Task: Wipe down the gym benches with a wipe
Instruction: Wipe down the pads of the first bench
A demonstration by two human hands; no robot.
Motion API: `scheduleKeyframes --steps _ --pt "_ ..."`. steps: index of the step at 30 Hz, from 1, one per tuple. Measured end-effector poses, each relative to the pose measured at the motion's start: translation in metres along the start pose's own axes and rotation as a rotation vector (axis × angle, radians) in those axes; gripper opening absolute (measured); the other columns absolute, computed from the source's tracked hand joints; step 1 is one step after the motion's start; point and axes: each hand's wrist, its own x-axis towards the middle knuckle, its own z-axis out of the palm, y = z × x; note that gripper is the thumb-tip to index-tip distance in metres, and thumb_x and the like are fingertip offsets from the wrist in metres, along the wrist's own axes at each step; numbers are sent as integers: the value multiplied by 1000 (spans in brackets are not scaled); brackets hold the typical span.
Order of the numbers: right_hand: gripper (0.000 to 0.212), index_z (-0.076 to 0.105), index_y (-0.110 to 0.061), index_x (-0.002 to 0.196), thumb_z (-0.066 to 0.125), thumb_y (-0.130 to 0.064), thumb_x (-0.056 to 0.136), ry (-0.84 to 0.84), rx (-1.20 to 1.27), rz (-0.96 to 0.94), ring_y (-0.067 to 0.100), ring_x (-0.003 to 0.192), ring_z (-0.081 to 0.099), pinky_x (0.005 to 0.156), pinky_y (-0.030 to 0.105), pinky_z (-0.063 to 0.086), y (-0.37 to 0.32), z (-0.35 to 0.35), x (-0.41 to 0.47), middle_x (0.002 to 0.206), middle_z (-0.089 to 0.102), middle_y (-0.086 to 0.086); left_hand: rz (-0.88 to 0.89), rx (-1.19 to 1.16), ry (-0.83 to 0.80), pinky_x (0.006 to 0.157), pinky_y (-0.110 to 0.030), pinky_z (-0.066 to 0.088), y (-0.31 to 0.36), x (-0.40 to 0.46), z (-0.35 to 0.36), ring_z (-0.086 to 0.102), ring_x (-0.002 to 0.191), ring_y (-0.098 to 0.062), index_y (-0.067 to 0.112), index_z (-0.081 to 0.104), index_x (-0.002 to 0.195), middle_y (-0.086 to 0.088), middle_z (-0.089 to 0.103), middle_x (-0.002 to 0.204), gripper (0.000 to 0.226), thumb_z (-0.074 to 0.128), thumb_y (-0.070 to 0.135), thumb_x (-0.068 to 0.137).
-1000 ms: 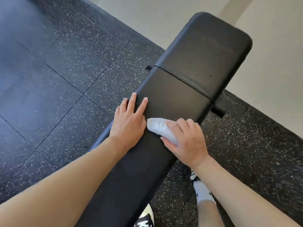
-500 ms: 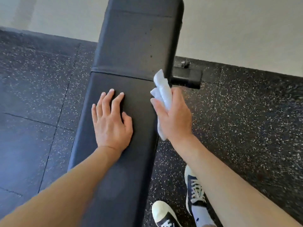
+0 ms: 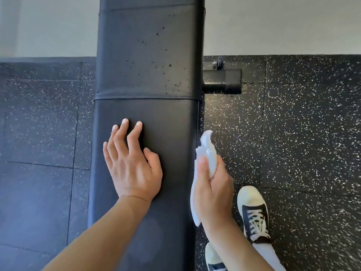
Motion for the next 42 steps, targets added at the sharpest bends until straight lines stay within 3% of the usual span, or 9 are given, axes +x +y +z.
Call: scheduleKeyframes --steps 7,12,18,21,24,29,34,38,42 --pt "29 54 -26 107 45 -53 103 57 51 -3 18 79 61 74 43 50 -34 27 85 89 65 -8 -3 -8 15 124 -60 22 0 0 2 27 155 -32 17 48 148 -6 38 163 59 43 19 90" --pt "15 48 -36 104 49 -51 103 -25 73 -65 9 70 59 63 32 39 -11 11 38 80 64 -16 -2 -9 14 124 -60 22 1 -1 0 27 155 -33 17 49 148 -6 38 163 59 40 22 90" --pt "11 54 -47 113 53 -47 101 -88 107 -75 -2 88 68 74 12 45 23 -8 -41 108 70 -33 10 4 24 124 -60 23 -1 -1 1 29 154 -33 18 48 148 -6 38 162 59 39 23 90" --pt "10 56 -37 109 54 -44 101 -57 113 -95 3 81 67 72 22 48 13 -1 -19 105 73 -27 11 0 27 123 -60 23 -2 -1 2 29 154 -34 17 49 148 -7 38 162 59 40 22 90" --pt "27 56 -29 98 53 -55 100 50 69 -88 10 69 61 67 38 50 -13 16 36 80 69 -14 8 8 21 123 -60 23 -2 -1 1 29 154 -34 17 49 148 -7 38 162 59 41 21 89" --pt "34 61 -26 87 57 -59 94 144 -1 -113 14 67 59 67 40 49 -45 31 110 70 64 -10 0 7 14 123 -61 24 -1 0 1 29 154 -34 18 49 148 -6 38 162 59 41 22 89" --pt "26 55 -30 87 57 -52 101 112 10 -146 12 65 57 61 34 44 -16 20 48 73 63 -14 -2 8 13 123 -62 23 1 0 0 29 154 -34 17 49 148 -7 39 162 59 42 21 89" --pt "4 62 -36 102 58 -38 102 14 53 -195 7 80 67 74 25 49 16 4 -20 98 72 -23 0 3 16 123 -62 24 0 0 0 29 154 -34 16 50 148 -8 39 162 59 43 21 89" --pt "5 63 -36 99 58 -38 100 -12 48 -207 6 73 63 69 23 47 15 4 -18 92 70 -23 -2 1 17 122 -62 24 1 0 1 29 154 -35 16 50 148 -8 40 162 60 43 21 89"
